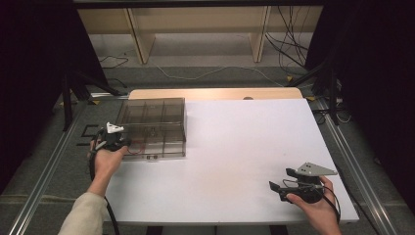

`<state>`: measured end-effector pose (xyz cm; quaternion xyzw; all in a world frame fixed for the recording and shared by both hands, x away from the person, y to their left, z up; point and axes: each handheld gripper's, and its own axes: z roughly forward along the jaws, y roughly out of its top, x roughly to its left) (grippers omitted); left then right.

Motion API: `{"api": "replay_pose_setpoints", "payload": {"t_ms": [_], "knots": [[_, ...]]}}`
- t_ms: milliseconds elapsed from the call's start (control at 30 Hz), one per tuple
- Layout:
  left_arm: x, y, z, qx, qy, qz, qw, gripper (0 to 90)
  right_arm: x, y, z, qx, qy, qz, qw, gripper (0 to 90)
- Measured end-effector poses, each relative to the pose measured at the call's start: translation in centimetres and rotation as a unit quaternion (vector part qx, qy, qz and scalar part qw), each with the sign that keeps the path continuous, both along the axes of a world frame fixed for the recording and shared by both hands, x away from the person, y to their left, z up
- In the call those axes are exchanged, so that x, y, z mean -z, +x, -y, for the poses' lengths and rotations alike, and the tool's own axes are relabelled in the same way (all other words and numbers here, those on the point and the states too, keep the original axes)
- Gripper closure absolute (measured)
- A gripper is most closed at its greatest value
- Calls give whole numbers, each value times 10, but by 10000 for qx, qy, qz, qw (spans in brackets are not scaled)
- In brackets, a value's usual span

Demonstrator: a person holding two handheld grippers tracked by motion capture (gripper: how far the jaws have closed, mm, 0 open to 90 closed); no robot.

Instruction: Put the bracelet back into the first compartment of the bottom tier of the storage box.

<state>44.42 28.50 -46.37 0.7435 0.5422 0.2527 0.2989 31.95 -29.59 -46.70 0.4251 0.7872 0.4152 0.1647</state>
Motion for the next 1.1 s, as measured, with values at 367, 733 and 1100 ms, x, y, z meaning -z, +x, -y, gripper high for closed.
{"api": "replay_pose_setpoints", "payload": {"t_ms": [367,733,1100], "knots": [[5,6,7,76,107,-79,9999,873,0,0,0,2,-22,-11,10000,167],[8,9,9,88,230,-116,9996,873,0,0,0,3,-22,-13,10000,167],[11,12,10,112,328,-128,9993,870,0,0,0,-18,-28,3,10000,167]]}}
